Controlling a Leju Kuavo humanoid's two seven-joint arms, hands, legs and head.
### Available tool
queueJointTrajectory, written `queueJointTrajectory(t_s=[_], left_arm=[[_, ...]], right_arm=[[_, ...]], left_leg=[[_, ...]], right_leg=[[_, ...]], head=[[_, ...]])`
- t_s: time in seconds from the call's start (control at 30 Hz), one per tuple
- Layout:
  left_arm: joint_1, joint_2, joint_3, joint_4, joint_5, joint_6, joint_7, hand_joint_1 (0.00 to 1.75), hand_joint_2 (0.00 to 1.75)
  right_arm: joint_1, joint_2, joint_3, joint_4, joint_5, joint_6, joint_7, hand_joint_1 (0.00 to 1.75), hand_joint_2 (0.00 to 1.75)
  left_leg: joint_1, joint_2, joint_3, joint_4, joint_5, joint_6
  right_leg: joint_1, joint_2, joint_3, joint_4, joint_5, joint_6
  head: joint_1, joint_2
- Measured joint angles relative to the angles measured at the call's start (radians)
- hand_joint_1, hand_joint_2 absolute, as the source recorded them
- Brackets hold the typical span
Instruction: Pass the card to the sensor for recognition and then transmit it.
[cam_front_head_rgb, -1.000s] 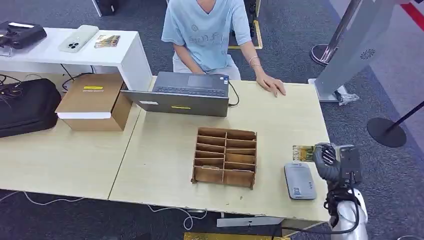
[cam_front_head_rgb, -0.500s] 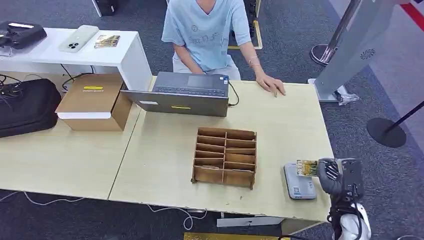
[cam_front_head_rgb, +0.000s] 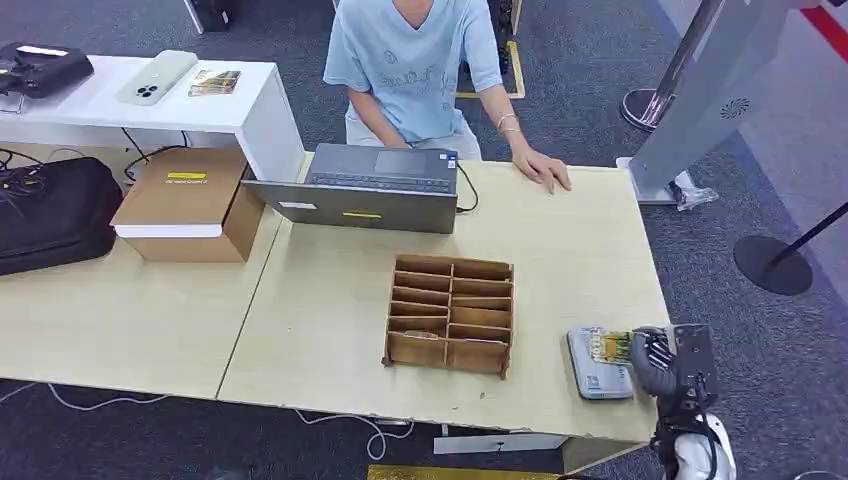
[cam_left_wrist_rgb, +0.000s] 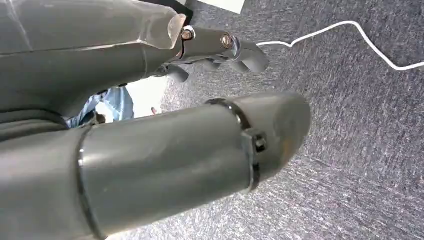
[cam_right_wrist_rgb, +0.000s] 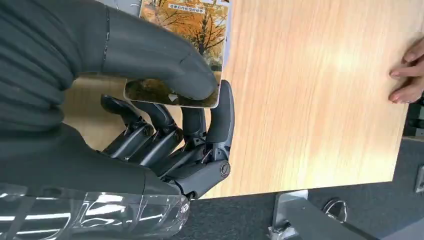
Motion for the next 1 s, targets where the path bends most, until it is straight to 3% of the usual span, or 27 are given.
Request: queueJointTrajectory(t_s=[0.5,1.0], left_arm=[[0.008,0.011,-0.046,0.0,0.0,0.0,-0.014,0.0,0.0],[0.01,0.019,-0.124,0.0,0.0,0.0,-0.043,0.0,0.0]], right_arm=[[-0.024,0.0,0.03,0.046,0.173,-0.129,0.026,1.75,1.75],[-0.043,0.0,0.035,0.07,0.21,-0.151,0.02,1.75,1.75]], left_leg=[[0.0,0.0,0.0,0.0,0.0,0.0],[0.0,0.0,0.0,0.0,0.0,0.0]], right_leg=[[0.0,0.0,0.0,0.0,0.0,0.0],[0.0,0.0,0.001,0.0,0.0,0.0]], head=[[0.0,0.0],[0.0,0.0]])
